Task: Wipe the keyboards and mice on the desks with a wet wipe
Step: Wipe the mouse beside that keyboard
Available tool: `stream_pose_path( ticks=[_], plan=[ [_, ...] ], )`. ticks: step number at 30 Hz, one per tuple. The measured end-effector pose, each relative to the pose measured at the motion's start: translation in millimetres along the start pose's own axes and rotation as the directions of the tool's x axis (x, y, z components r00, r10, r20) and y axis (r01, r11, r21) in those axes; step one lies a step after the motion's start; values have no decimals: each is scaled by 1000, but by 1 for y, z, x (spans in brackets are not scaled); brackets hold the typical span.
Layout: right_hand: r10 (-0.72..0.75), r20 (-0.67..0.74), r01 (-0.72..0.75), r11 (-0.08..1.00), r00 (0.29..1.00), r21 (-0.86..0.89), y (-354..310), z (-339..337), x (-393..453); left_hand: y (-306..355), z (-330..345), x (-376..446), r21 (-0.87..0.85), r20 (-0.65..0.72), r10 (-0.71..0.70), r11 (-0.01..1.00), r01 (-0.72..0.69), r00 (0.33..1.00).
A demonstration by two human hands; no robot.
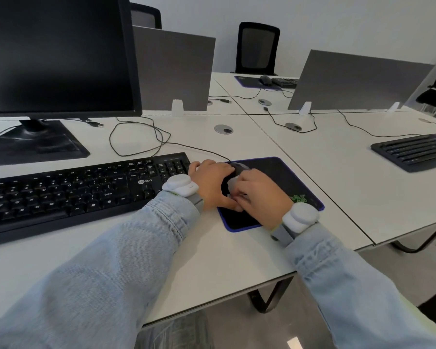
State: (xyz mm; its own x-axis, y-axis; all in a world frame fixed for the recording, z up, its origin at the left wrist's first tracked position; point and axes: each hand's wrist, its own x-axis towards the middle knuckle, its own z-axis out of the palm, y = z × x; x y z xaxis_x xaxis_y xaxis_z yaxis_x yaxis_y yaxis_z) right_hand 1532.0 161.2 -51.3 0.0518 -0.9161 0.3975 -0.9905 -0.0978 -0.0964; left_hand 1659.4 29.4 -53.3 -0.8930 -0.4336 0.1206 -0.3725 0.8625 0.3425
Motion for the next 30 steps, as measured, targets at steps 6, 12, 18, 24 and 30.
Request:
stream_pose_path(
  ticks=[6,12,18,24,30],
  plan=[
    [426,-310,-329,889,850,319,32,-29,-12,13,-1,-3,20,-5,-36,999,36,999],
    [648,-101,-504,672,755,543,76,-20,31,30,12,-1,-105,-38,8,994,-12,999],
    [554,68,-503,690,830,520,69,0,54,29,21,11,-123,-89,-17,992,6,996],
    [577,36,-495,664,816,561,57,-13,7,25,22,14,-129,-150,-41,991,22,988],
    [475,-55,-414,812,878,411,23,-15,-38,31,16,6,-184,-115,-61,982,39,991]
  ],
)
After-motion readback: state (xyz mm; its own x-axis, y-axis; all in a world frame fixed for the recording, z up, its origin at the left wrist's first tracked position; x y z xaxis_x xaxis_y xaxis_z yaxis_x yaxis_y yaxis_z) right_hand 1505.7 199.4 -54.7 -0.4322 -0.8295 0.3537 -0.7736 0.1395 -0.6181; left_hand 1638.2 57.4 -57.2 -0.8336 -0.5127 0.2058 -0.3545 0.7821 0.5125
